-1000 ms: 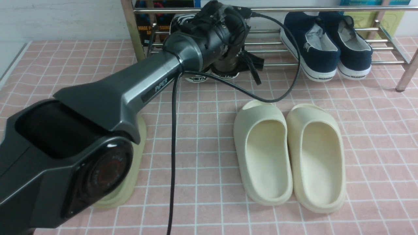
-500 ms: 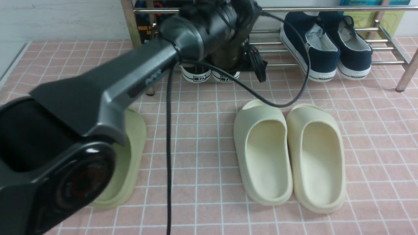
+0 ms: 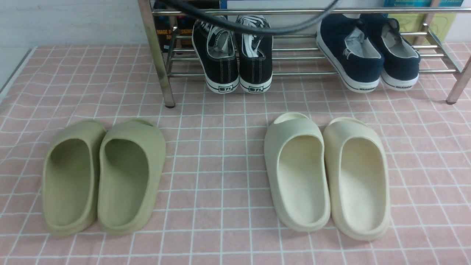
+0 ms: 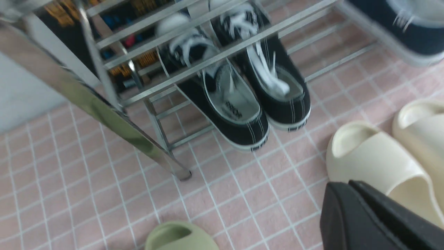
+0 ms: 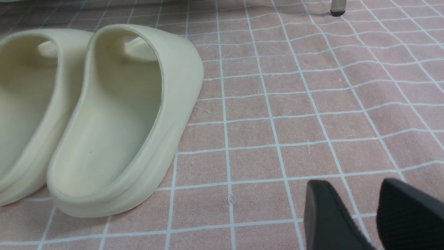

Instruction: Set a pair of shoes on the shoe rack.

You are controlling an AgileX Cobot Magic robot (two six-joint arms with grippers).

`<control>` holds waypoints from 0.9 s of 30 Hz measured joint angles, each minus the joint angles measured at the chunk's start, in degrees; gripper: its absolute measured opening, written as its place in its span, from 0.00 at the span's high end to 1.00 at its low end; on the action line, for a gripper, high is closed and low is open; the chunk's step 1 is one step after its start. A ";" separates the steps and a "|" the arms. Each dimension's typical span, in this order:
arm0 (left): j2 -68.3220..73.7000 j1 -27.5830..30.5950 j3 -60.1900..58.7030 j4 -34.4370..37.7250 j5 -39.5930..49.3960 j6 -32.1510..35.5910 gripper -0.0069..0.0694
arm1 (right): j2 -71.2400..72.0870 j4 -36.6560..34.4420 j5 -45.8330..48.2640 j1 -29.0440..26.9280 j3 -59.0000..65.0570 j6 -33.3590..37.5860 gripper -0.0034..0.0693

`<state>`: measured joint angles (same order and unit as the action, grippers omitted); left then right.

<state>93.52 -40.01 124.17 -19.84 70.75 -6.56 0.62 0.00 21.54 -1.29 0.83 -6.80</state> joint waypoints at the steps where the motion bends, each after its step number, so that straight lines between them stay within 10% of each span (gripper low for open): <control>1: -1.67 0.00 0.00 0.06 0.00 0.00 0.88 | 0.00 0.00 0.00 0.00 0.00 0.00 0.63; 9: -18.40 0.00 -13.43 0.06 -9.10 -0.50 0.87 | 0.00 0.00 0.00 0.00 0.00 0.00 0.63; 17: -44.49 0.00 -53.68 -7.02 -33.08 -13.50 0.86 | 0.00 0.00 0.00 0.00 0.00 0.00 0.63; 27: -66.93 0.00 -65.88 -24.46 -20.56 -36.94 0.86 | 0.00 0.00 0.00 0.00 0.00 0.00 0.63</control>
<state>26.58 -40.01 58.30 -44.30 50.18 -43.50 0.62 0.00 21.54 -1.29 0.83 -6.80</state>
